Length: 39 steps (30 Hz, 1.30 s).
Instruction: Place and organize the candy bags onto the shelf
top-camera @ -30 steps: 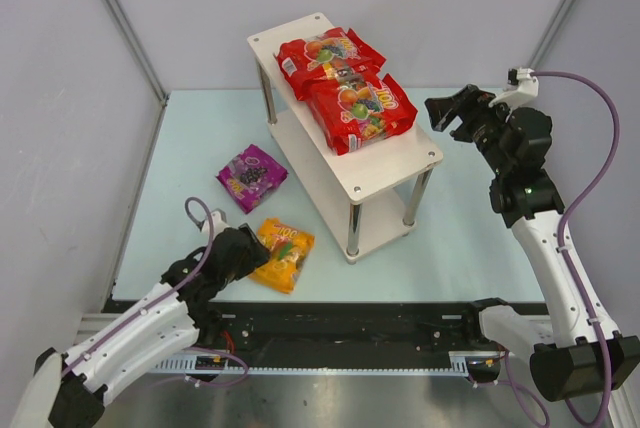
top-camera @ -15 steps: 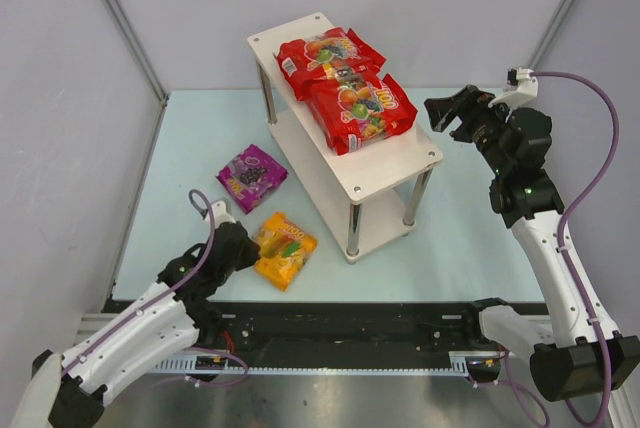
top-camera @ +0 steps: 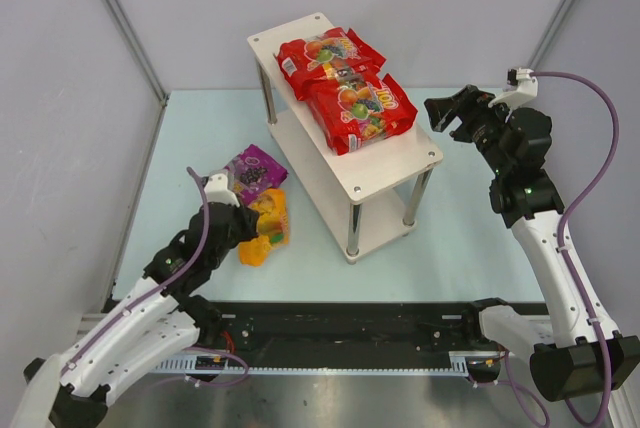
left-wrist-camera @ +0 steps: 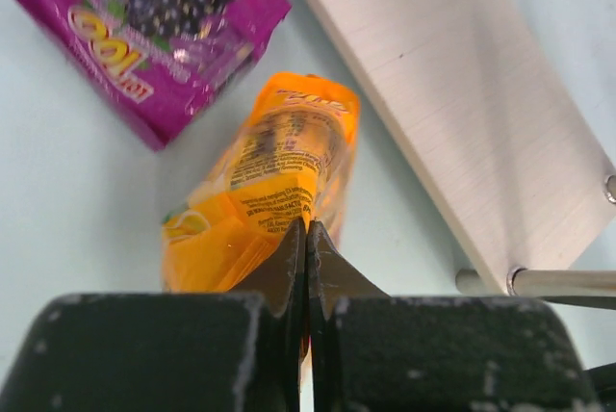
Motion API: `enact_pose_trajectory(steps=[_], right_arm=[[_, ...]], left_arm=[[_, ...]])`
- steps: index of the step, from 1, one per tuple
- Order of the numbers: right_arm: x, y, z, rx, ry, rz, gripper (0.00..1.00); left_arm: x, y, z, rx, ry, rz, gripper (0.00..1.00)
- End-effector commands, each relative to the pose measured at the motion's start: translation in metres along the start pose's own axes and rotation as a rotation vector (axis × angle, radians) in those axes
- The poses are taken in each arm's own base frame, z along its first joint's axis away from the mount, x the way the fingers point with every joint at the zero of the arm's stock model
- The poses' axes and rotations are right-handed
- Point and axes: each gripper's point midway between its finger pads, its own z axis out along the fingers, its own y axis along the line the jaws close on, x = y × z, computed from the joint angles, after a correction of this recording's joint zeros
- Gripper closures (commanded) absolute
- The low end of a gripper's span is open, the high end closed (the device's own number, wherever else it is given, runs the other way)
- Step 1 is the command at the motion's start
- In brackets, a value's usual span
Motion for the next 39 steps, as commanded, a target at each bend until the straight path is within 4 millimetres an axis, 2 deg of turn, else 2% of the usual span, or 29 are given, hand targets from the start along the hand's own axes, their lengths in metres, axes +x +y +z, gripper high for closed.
enact_pose_trajectory(steps=[1, 3, 6, 10, 13, 14, 15, 16, 18, 19, 22, 27, 31, 33, 34, 35, 37, 38, 39], right_arm=[[-0.014, 0.007, -0.001, -0.027, -0.051, -0.009, 0.11], [-0.014, 0.006, -0.001, -0.024, -0.049, -0.012, 0.11], [-0.014, 0.006, 0.000, -0.023, -0.050, -0.013, 0.11], [-0.013, 0.004, 0.000, -0.017, -0.048, -0.014, 0.11], [-0.013, 0.004, 0.001, -0.017, -0.050, -0.014, 0.11], [-0.013, 0.004, 0.001, -0.018, -0.051, -0.015, 0.11], [-0.014, 0.004, 0.001, -0.017, -0.053, -0.013, 0.11], [-0.014, 0.004, 0.002, -0.017, -0.052, -0.013, 0.11], [-0.015, 0.006, 0.002, -0.022, -0.055, -0.014, 0.11], [-0.015, 0.005, 0.002, -0.020, -0.057, -0.015, 0.11], [-0.015, 0.004, 0.002, -0.017, -0.058, -0.018, 0.11], [-0.014, 0.003, 0.003, -0.015, -0.056, -0.018, 0.11], [-0.014, 0.002, 0.004, -0.011, -0.055, -0.019, 0.11], [-0.012, 0.000, 0.004, -0.006, -0.051, -0.021, 0.11], [-0.013, 0.000, 0.004, -0.006, -0.054, -0.022, 0.11], [-0.013, -0.001, 0.005, -0.004, -0.051, -0.021, 0.11], [-0.012, -0.001, 0.006, -0.003, -0.049, -0.021, 0.11], [-0.012, -0.001, 0.006, -0.005, -0.049, -0.021, 0.11], [-0.012, -0.001, 0.006, -0.003, -0.050, -0.020, 0.11]], left_arm=[[-0.079, -0.043, -0.014, 0.190, -0.222, -0.011, 1.00], [-0.095, -0.050, -0.014, 0.220, -0.259, -0.024, 1.00], [-0.107, -0.063, -0.006, 0.283, -0.269, -0.033, 1.00], [-0.114, -0.076, 0.007, 0.364, -0.254, -0.050, 1.00], [-0.141, -0.098, 0.008, 0.462, -0.307, -0.052, 1.00], [-0.141, -0.100, 0.016, 0.467, -0.295, -0.053, 1.00], [-0.143, -0.106, 0.015, 0.502, -0.291, -0.051, 1.00], [-0.154, -0.113, 0.012, 0.529, -0.314, -0.054, 0.99], [-0.157, -0.122, 0.017, 0.564, -0.302, -0.054, 1.00], [-0.166, -0.127, 0.014, 0.586, -0.323, -0.053, 1.00], [-0.175, -0.136, 0.017, 0.617, -0.328, -0.058, 1.00], [-0.177, -0.140, 0.029, 0.656, -0.327, -0.099, 1.00], [-0.160, -0.136, 0.065, 0.702, -0.288, -0.174, 1.00], [-0.153, -0.134, 0.077, 0.722, -0.256, -0.218, 1.00], [-0.155, -0.135, 0.080, 0.744, -0.274, -0.227, 1.00], [-0.146, -0.131, 0.095, 0.741, -0.231, -0.261, 1.00], [-0.149, -0.133, 0.102, 0.779, -0.240, -0.279, 1.00], [-0.142, -0.130, 0.116, 0.775, -0.209, -0.311, 1.00], [-0.139, -0.130, 0.120, 0.789, -0.196, -0.316, 1.00]])
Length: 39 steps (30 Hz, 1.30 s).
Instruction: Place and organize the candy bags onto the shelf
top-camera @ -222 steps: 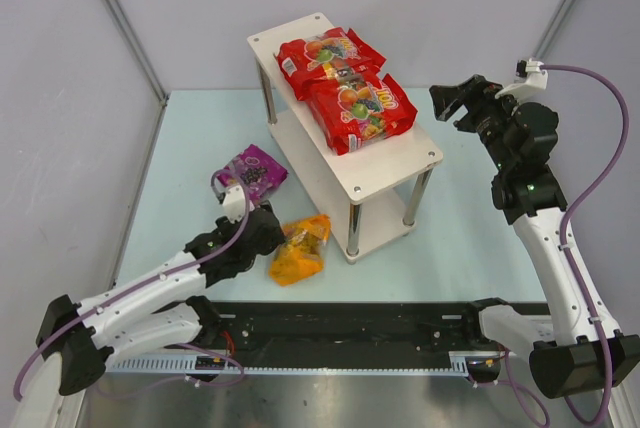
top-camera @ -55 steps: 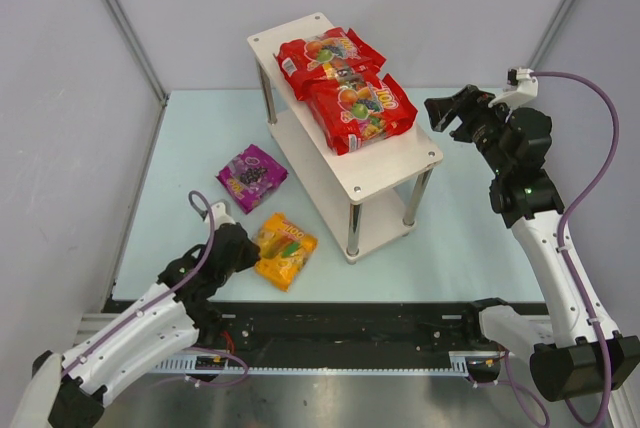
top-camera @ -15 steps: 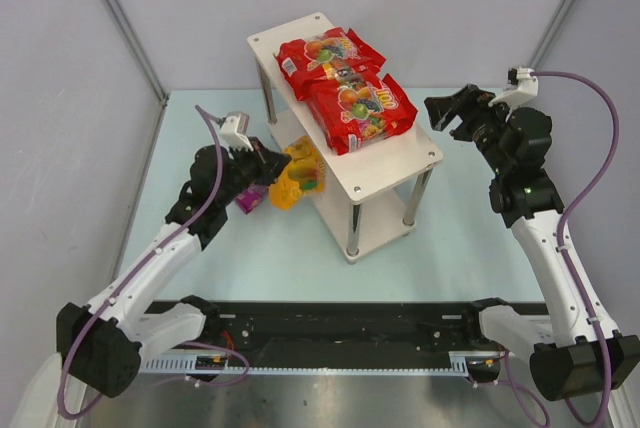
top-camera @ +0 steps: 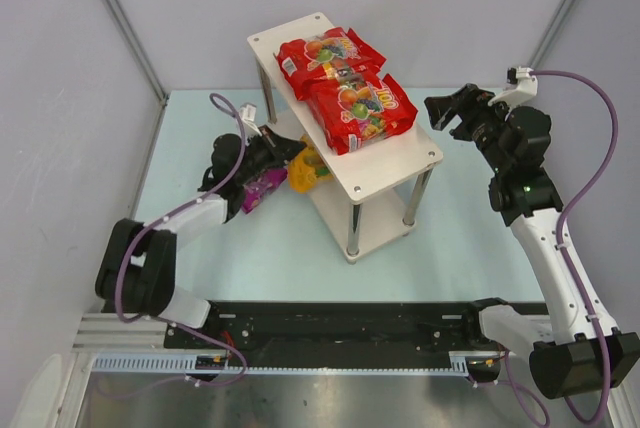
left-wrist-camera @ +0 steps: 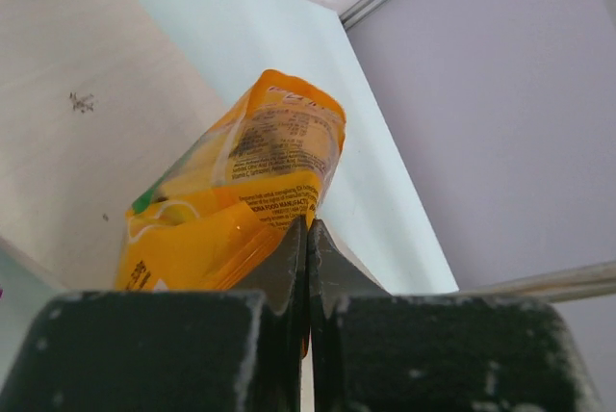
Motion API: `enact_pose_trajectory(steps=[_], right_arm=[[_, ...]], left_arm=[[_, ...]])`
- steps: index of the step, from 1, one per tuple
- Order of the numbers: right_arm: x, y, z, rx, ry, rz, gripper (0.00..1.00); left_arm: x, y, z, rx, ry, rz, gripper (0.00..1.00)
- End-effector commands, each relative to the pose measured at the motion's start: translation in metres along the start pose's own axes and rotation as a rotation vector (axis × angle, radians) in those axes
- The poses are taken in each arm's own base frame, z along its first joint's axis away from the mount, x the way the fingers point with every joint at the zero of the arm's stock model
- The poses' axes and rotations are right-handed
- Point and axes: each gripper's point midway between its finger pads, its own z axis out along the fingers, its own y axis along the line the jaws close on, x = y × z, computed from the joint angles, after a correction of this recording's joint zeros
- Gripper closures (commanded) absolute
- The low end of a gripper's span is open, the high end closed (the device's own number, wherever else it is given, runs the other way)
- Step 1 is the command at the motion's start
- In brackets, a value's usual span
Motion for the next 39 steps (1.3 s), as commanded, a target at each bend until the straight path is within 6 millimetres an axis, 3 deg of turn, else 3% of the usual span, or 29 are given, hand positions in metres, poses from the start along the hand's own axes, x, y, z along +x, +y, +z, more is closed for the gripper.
enact_pose_trajectory(steps=[1, 15, 26, 39], right_arm=[[-0.010, 0.000, 0.004, -0.003, -0.041, -0.018, 0.11], [-0.011, -0.006, 0.006, 0.015, -0.046, -0.025, 0.11], [-0.010, -0.008, 0.008, 0.019, -0.045, -0.024, 0.11], [-0.009, -0.010, 0.009, 0.022, -0.041, -0.027, 0.11]], left_arm=[[-0.045, -0.049, 0.010, 0.265, -0.129, -0.006, 1.00], [-0.062, 0.007, 0.069, 0.155, -0.046, 0.013, 1.00], [-0.047, 0.048, 0.082, 0.064, 0.008, 0.003, 1.00], [-0.054, 0.087, 0.092, 0.012, 0.050, 0.013, 1.00]])
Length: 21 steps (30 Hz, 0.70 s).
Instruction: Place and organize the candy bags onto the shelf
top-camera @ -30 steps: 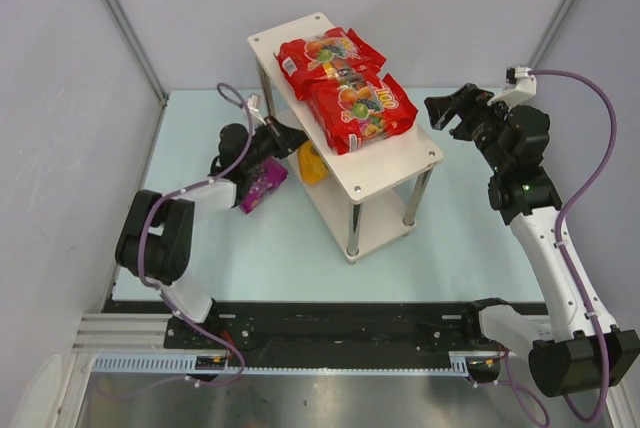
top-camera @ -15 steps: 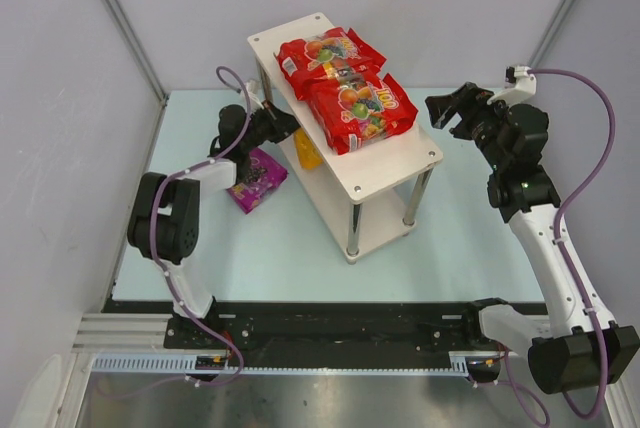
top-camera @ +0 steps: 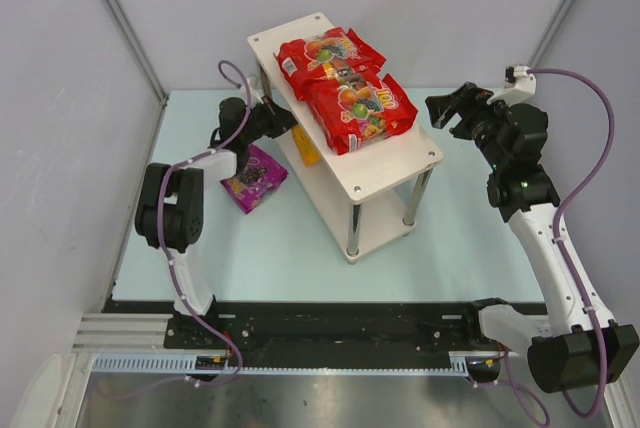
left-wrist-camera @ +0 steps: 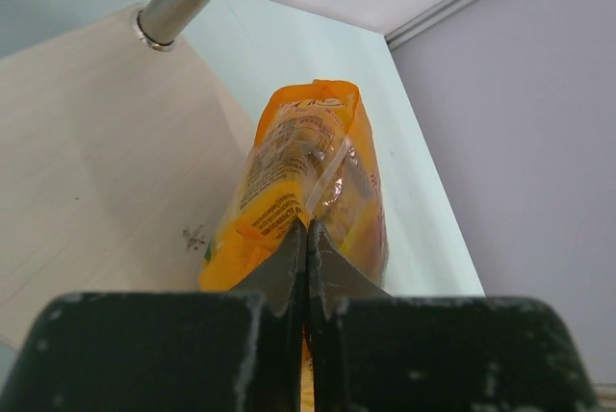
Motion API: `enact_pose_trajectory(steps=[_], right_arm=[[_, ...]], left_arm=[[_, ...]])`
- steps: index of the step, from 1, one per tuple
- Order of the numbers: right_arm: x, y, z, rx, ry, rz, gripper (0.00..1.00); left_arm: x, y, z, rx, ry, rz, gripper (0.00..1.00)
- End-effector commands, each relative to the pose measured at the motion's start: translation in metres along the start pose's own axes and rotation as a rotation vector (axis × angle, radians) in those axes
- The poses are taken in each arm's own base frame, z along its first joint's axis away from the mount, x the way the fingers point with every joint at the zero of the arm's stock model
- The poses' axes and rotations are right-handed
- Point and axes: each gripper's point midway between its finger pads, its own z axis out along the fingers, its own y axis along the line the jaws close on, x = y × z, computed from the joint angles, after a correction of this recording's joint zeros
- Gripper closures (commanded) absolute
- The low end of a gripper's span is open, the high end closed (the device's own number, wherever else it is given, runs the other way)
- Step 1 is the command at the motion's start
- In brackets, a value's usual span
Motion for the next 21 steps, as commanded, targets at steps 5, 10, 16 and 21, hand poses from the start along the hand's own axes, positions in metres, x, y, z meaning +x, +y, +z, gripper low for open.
enact_pose_trajectory(steps=[5, 10, 16, 21], right_arm=[[-0.012, 0.001, 0.002, -0.010, -0.047, -0.018, 0.11], [-0.013, 0.002, 0.003, -0.014, -0.049, -0.019, 0.11], [-0.014, 0.003, 0.003, -0.019, -0.050, -0.018, 0.11], [-0.015, 0.003, 0.002, -0.019, -0.055, -0.020, 0.11]], left_arm=[[-0.014, 0.014, -0.002, 0.008, 0.016, 0.050, 1.00], [-0.015, 0.016, -0.003, 0.015, 0.050, 0.059, 1.00], [-0.019, 0.014, -0.004, 0.038, 0.093, 0.107, 1.00], [-0.019, 0.021, -0.006, 0.022, 0.128, 0.139, 1.00]])
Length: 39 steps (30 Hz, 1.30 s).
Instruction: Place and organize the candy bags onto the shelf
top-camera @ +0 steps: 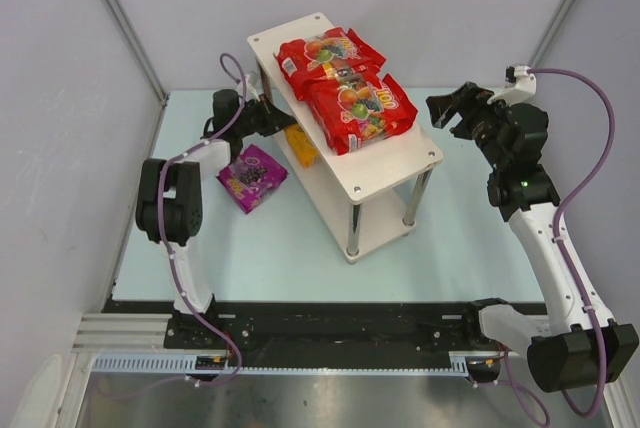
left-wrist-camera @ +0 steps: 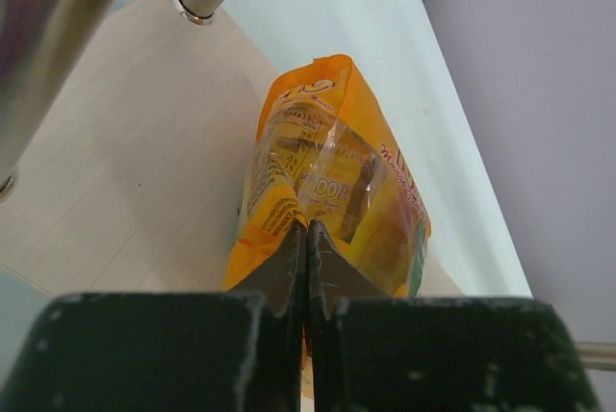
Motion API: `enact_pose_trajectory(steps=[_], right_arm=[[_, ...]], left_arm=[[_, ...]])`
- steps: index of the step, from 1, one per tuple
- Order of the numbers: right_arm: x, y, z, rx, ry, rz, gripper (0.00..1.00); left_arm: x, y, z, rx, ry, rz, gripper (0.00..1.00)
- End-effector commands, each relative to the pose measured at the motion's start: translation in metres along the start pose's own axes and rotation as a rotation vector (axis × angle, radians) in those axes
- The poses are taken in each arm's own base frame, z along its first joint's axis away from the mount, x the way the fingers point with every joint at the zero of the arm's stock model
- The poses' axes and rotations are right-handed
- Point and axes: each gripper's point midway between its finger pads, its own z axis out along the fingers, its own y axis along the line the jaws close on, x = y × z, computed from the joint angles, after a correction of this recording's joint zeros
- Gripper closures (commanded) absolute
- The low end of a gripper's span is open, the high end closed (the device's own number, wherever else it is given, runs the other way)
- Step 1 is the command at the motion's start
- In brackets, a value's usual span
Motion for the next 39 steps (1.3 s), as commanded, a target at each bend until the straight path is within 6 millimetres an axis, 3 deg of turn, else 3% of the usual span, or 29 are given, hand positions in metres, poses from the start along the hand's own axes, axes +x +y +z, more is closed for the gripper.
enact_pose_trajectory(steps=[1, 13, 16, 17, 19, 22, 23, 26, 31, 39], right_arm=[[-0.015, 0.005, 0.000, -0.024, -0.054, -0.017, 0.11], [-0.015, 0.005, 0.000, -0.021, -0.054, -0.020, 0.11], [-0.015, 0.004, -0.001, -0.019, -0.055, -0.023, 0.11], [-0.016, 0.005, -0.001, -0.020, -0.056, -0.023, 0.11], [-0.015, 0.004, -0.001, -0.017, -0.054, -0.023, 0.11], [-0.014, 0.005, -0.001, -0.022, -0.050, -0.015, 0.11], [-0.015, 0.006, -0.001, -0.024, -0.053, -0.016, 0.11], [-0.016, 0.006, -0.001, -0.024, -0.054, -0.017, 0.11], [-0.016, 0.007, -0.001, -0.030, -0.055, -0.016, 0.11], [-0.017, 0.007, -0.003, -0.026, -0.057, -0.018, 0.11]], left_arm=[[-0.018, -0.006, -0.004, 0.039, 0.004, 0.093, 1.00], [-0.009, 0.002, -0.001, 0.037, 0.039, 0.090, 1.00], [-0.009, 0.003, -0.002, 0.029, 0.037, 0.086, 0.86], [-0.012, 0.002, -0.003, 0.027, 0.032, 0.087, 0.77], [-0.013, 0.004, -0.005, 0.015, 0.017, 0.076, 0.71], [-0.023, 0.002, -0.012, 0.021, -0.019, 0.042, 0.56], [-0.029, 0.001, -0.017, 0.018, -0.036, 0.046, 0.46], [-0.034, 0.005, -0.024, -0.001, -0.055, 0.045, 0.34], [-0.040, 0.003, -0.032, 0.000, -0.077, 0.027, 0.25], [-0.050, -0.015, -0.059, 0.031, -0.142, 0.003, 0.20]])
